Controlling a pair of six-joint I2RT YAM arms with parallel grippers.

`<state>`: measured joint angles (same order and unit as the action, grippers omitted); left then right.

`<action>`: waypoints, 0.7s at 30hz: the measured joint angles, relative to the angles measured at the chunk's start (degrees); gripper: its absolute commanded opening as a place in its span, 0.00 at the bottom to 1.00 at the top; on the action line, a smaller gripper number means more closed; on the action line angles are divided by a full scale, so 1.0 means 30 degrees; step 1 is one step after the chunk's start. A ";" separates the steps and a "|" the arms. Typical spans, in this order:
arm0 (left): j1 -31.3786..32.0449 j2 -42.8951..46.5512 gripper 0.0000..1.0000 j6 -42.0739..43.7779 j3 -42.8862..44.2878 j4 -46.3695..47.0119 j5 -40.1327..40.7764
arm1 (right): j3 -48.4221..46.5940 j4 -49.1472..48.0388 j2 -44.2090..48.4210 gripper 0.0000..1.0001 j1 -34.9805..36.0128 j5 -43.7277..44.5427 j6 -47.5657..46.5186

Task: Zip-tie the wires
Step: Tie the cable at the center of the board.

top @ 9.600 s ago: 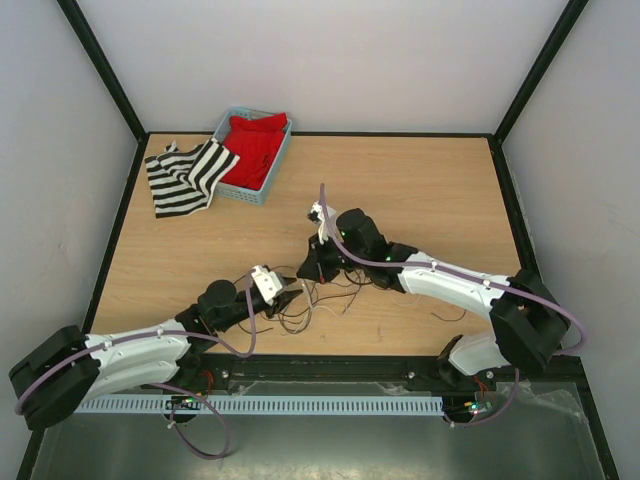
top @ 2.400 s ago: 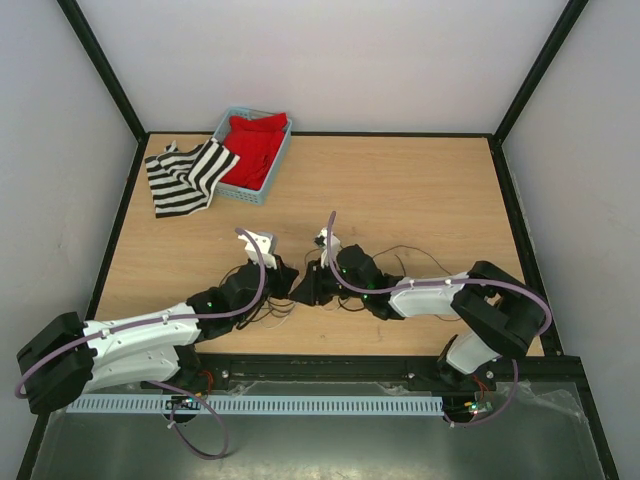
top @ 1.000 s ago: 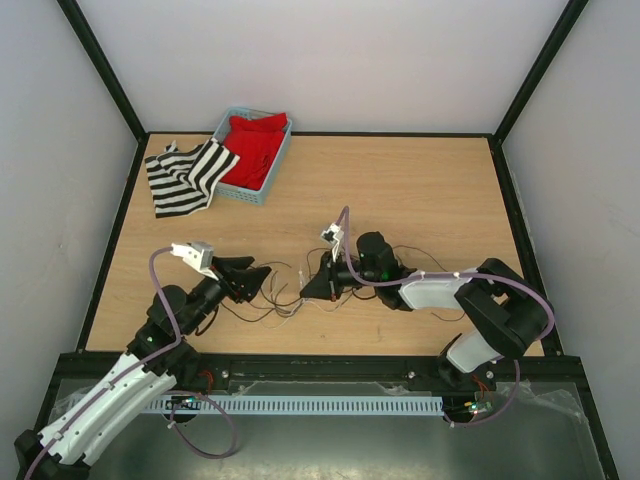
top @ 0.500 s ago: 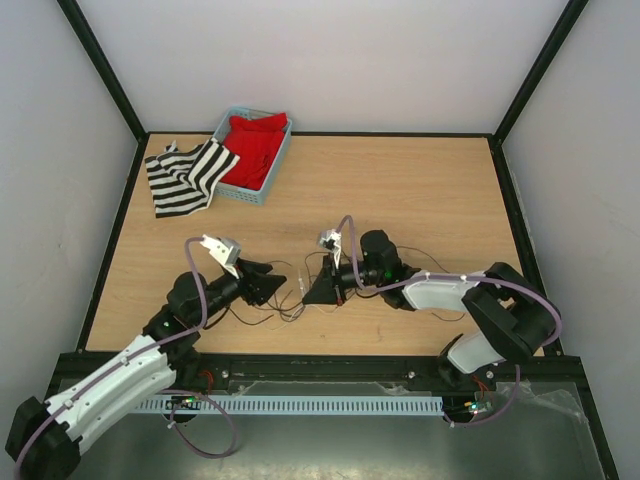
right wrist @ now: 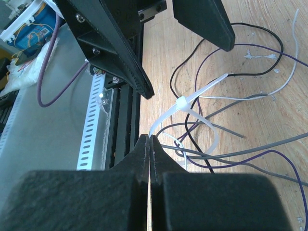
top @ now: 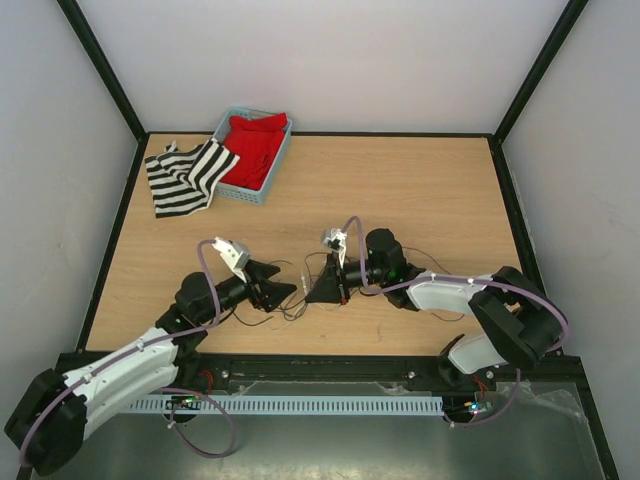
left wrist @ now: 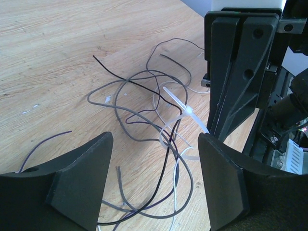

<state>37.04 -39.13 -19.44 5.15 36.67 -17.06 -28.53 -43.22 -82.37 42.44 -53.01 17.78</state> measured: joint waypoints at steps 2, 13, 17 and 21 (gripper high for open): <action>0.0007 -0.0714 0.75 0.0015 0.0000 0.0758 -0.0291 | 0.0000 -0.0015 0.0022 0.00 -0.0015 -0.0080 0.0058; 0.1537 -0.6907 0.74 0.0772 0.0080 0.5858 -0.0969 | 0.0007 -0.0204 0.0714 0.00 -0.0022 -0.0299 0.0554; 0.2135 -0.8320 0.73 0.1042 0.0240 0.7533 -0.0721 | 0.0066 -0.0197 0.0860 0.00 -0.0022 -0.0568 0.0648; 0.2623 -0.8735 0.58 0.1362 0.0423 0.8743 -0.0444 | 0.0168 -0.0211 0.1253 0.00 -0.0015 -0.0743 0.0780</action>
<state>44.91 -65.34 -15.35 6.42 62.89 -18.39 -28.03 -43.86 -78.61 42.39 -55.24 20.12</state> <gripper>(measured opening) 0.680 0.009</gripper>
